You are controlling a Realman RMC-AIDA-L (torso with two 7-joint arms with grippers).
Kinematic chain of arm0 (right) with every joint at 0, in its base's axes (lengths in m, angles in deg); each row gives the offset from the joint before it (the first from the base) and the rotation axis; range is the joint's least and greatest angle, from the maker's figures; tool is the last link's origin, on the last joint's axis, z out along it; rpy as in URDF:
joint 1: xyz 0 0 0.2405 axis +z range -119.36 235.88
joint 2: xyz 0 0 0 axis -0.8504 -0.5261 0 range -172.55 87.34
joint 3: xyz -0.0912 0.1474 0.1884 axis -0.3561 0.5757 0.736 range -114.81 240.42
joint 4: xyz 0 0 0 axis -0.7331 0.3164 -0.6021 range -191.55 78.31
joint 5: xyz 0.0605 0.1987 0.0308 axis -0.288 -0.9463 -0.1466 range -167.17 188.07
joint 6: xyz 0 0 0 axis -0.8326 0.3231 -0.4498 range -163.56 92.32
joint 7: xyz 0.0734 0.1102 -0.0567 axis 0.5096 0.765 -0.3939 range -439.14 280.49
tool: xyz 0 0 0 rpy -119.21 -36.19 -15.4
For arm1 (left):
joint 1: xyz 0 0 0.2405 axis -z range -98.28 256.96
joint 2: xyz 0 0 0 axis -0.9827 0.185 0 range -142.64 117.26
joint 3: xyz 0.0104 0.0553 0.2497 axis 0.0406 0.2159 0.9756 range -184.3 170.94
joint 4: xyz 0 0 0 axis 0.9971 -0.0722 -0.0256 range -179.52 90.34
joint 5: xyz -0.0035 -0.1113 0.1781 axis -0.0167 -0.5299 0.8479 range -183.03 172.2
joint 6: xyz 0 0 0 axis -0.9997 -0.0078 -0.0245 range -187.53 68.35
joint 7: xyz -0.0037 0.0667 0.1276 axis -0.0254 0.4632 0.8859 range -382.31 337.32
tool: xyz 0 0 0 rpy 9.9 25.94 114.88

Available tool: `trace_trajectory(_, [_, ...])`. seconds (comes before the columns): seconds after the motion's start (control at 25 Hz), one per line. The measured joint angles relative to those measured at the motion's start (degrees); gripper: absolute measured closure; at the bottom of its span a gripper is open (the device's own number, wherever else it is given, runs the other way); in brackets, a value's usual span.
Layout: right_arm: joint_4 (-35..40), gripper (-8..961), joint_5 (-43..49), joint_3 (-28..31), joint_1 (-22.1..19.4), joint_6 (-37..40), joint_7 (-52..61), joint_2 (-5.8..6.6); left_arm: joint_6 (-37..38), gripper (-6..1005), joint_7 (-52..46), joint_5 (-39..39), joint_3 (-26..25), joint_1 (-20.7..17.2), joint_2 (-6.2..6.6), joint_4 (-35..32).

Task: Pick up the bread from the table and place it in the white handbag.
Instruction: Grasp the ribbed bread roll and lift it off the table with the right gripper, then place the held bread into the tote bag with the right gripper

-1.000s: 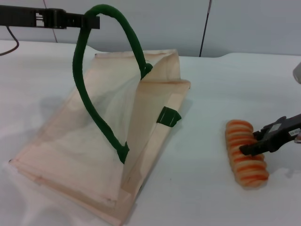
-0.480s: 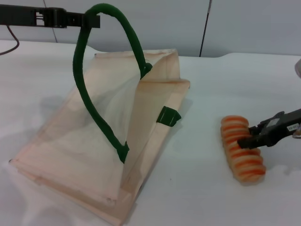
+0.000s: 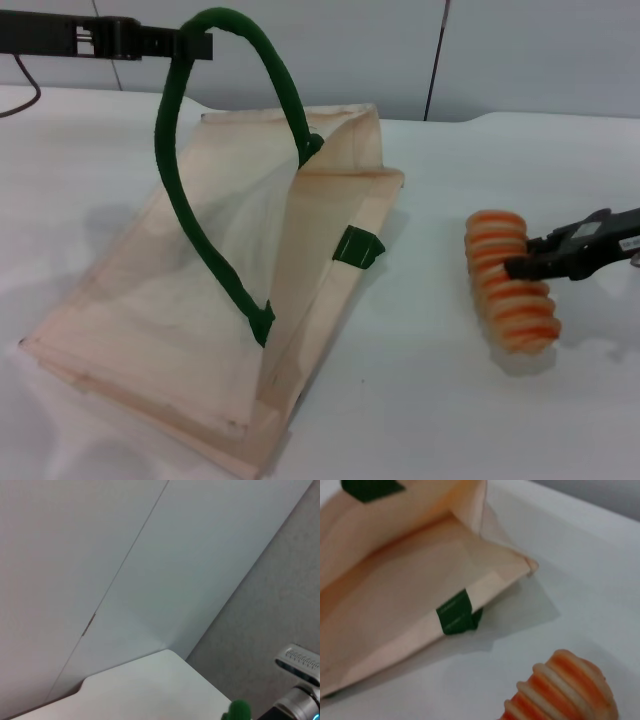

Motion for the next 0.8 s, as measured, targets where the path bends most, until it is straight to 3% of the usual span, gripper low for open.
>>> trace_trajectory(0.32, [-0.22,570,-3.44,6.57,-0.07,-7.19,-3.81,1.91,0.0,882,0.0,0.0,0.0,0.28,0.0,0.0])
trace_trajectory(0.8, [-3.23,626,-6.79,6.46,5.25,-12.25,-6.21,0.97,0.33,883,0.0,0.35,0.0,3.58,-0.06,-0.18])
